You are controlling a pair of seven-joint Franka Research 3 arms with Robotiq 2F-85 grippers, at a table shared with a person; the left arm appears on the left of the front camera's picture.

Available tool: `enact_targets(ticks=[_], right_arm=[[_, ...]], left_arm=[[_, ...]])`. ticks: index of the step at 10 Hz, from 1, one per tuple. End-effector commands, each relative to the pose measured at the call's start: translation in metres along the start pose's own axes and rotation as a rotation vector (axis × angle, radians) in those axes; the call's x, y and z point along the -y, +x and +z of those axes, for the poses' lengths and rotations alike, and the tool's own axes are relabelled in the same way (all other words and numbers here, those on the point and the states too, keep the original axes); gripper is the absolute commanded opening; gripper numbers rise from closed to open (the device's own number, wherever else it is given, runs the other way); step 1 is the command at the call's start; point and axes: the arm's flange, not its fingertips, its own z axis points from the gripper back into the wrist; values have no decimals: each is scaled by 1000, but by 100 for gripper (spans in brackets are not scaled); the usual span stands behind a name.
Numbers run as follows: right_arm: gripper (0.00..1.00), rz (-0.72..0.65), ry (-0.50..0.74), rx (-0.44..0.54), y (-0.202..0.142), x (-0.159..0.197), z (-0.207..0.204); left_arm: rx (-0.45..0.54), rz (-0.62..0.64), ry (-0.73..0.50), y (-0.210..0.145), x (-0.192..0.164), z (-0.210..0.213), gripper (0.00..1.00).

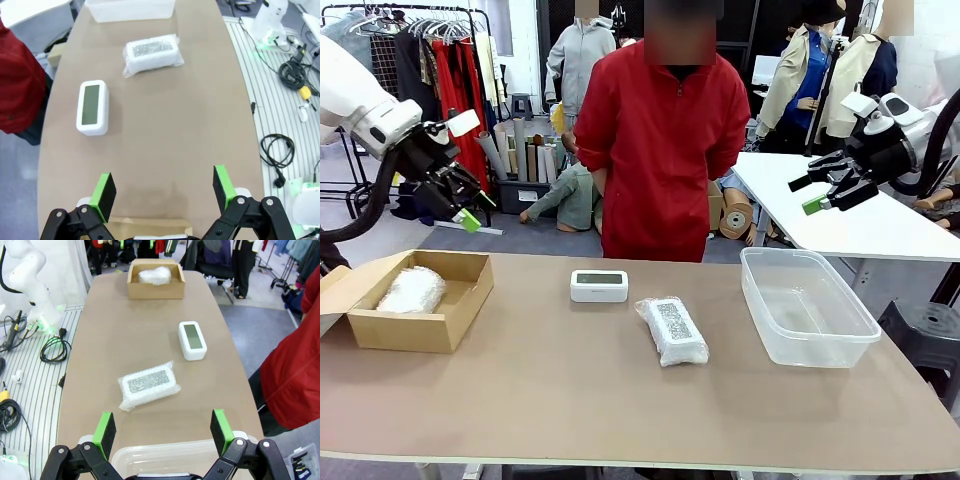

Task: Separate and place wrapped and unwrapped clocks.
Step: Pick up the Digital clock indicated by the person.

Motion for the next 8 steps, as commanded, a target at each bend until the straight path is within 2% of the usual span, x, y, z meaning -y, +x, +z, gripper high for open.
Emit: enact_targets(ticks=[1, 5, 8], right_arm=[[100, 3, -3, 2, 2, -1, 1], [100, 3, -3, 2, 2, -1, 1], [100, 3, -3, 2, 2, -1, 1]], left_arm=[[86, -80, 17, -6, -13, 6, 100], [180, -69, 112, -9, -18, 18, 100], [165, -50, 33, -9, -21, 17, 100]])
